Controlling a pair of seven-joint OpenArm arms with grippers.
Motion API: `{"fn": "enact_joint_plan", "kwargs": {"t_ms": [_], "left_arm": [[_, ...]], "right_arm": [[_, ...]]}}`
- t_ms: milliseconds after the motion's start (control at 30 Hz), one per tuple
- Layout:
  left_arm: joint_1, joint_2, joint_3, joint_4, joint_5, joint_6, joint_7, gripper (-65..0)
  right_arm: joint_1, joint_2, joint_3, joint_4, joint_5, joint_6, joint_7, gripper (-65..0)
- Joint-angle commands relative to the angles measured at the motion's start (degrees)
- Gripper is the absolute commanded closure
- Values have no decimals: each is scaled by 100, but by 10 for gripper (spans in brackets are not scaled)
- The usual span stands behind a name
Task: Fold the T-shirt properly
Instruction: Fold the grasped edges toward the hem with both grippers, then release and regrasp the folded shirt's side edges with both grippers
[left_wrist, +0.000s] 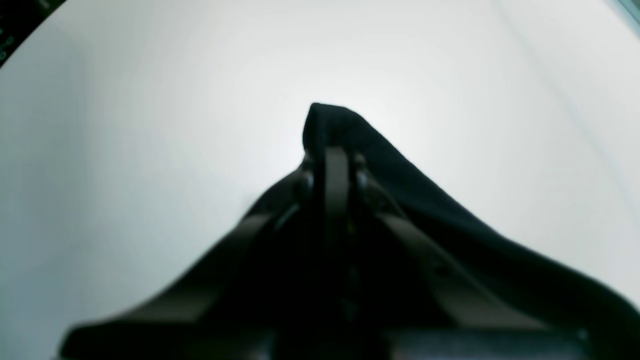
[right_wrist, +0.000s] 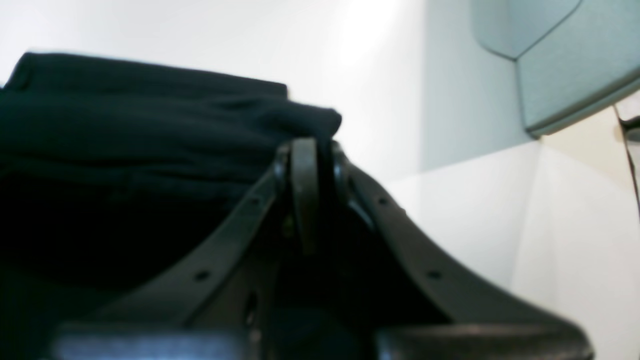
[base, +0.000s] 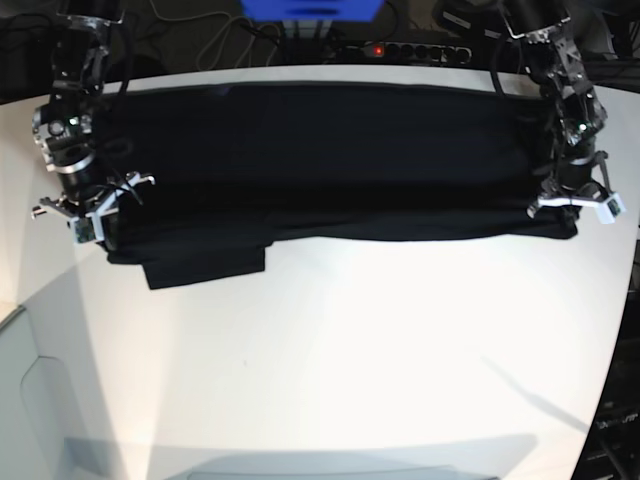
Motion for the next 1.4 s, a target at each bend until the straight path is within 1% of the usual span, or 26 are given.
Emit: {"fn": "enact_joint_plan", "kwargs": {"t_ms": [0, 200, 400, 733, 833, 967, 1100, 1367], "left_arm": [[-16, -118, -80, 236, -28, -1, -179, 0], [248, -92, -115, 693, -28, -1, -179, 0], [591, -83, -124, 816, -28, -1, -223, 0], [960, -66, -124, 746, -37, -1, -232, 0], [1118, 40, -133, 807, -37, -1, -223, 0], [1312, 75, -124, 807, -37, -1, -223, 0], [1470, 242, -124, 895, -37, -1, -232, 0], [1584, 242, -98, 649, -28, -1, -232, 0]], "right_arm": [[-40, 76, 38, 159, 25, 13, 140, 0], [-356, 59, 38, 255, 25, 13, 148, 0], [-550, 67, 38, 159, 25, 13, 157, 0], [-541, 67, 38, -272, 25, 13, 157, 0], [-532, 85, 38, -272, 25, 13, 157, 0], [-515, 85, 38, -272, 25, 13, 157, 0], [-506, 94, 38, -272, 25, 13, 157, 0], [-497, 103, 38, -272, 25, 13, 157, 0]]}}
